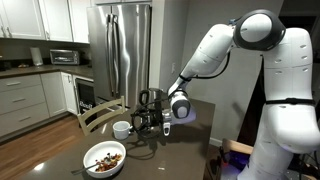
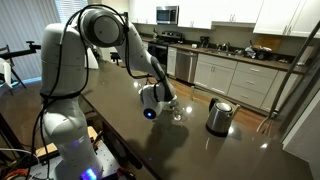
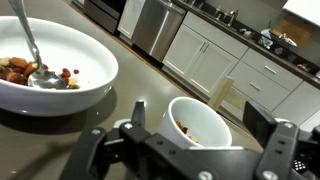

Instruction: Pour the contents of the mug into the bowl

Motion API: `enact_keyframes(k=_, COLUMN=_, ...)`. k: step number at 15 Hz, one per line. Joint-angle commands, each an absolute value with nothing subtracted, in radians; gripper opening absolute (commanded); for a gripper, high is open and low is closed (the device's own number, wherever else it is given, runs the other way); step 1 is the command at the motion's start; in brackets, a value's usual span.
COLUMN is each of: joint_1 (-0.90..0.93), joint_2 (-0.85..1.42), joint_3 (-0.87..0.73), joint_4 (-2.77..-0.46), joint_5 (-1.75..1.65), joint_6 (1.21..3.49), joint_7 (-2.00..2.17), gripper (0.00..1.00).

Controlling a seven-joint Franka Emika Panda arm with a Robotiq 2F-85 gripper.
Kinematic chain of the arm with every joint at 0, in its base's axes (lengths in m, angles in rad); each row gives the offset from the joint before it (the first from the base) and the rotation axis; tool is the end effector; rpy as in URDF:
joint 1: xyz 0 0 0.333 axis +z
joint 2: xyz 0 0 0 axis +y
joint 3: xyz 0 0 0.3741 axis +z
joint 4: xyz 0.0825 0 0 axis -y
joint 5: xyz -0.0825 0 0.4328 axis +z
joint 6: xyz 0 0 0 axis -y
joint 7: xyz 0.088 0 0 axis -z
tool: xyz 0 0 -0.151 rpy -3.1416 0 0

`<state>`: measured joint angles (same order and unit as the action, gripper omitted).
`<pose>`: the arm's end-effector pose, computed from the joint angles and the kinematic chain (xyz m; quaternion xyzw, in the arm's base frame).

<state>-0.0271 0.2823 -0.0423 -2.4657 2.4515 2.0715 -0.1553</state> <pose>0.5498 0.0186 0.1892 -0.3531 0.6859 0.0376 0.6352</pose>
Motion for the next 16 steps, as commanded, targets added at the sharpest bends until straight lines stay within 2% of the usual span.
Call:
enact_keyframes(k=1, joint_1=-0.013, joint_2=0.281, joint_3=-0.035, joint_4=-2.495, joint_5=2.515, joint_6=2.045, joint_7=-0.14, gripper=1.0)
enact_keyframes(k=7, joint_1=-0.018, joint_2=0.333, joint_3=-0.022, joint_4=-2.508, joint_5=2.662, joint_6=1.956, joint_7=-0.112, gripper=1.0)
enact_keyframes(k=8, joint_1=-0.107, joint_2=0.343, joint_3=0.001, joint_4=-2.504, joint_5=2.603, joint_6=1.933, joint_7=-0.084, gripper=1.0)
enact_keyframes(k=14, joint_1=-0.238, joint_2=0.41, joint_3=0.08, joint_4=-2.486, joint_5=2.608, joint_6=1.898, joint_7=-0.084, gripper=1.0)
enact_keyframes(k=16, joint_1=-0.208, joint_2=0.397, joint_3=0.054, joint_4=-2.496, joint_5=2.608, joint_6=1.919, joint_7=-0.094, gripper=1.0)
